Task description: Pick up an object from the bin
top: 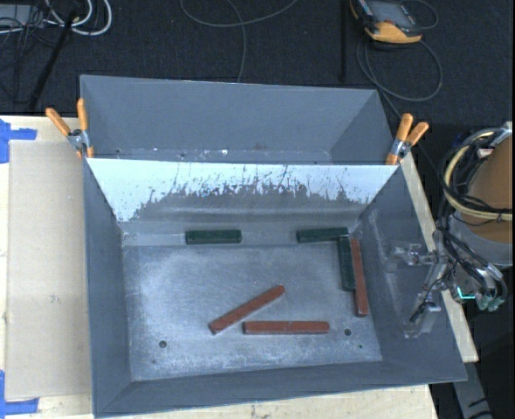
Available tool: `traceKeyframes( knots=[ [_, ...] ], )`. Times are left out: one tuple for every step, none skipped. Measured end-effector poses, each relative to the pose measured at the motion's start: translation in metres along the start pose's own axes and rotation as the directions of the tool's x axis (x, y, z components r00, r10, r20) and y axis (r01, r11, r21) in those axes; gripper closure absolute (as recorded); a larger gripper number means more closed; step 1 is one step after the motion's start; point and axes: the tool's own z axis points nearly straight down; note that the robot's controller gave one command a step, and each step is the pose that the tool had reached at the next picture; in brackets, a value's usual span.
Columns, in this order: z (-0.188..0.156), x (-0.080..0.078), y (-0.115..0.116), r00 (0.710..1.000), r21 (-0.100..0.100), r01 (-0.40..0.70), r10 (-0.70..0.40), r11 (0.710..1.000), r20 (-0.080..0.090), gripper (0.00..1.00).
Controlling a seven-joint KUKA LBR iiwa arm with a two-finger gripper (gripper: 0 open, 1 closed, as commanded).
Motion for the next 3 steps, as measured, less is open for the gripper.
traceKeyframes(
  knots=[
    [0.098,-0.011,0.037,0.980,-0.001,0.201,-0.201,0.980,0.003,0.00],
    [0.147,0.005,0.111,0.997,0.002,0.070,-0.070,0.998,0.017,0.00],
    [0.148,0.007,0.109,0.997,0.002,0.071,-0.071,0.997,0.009,1.00]
  ],
)
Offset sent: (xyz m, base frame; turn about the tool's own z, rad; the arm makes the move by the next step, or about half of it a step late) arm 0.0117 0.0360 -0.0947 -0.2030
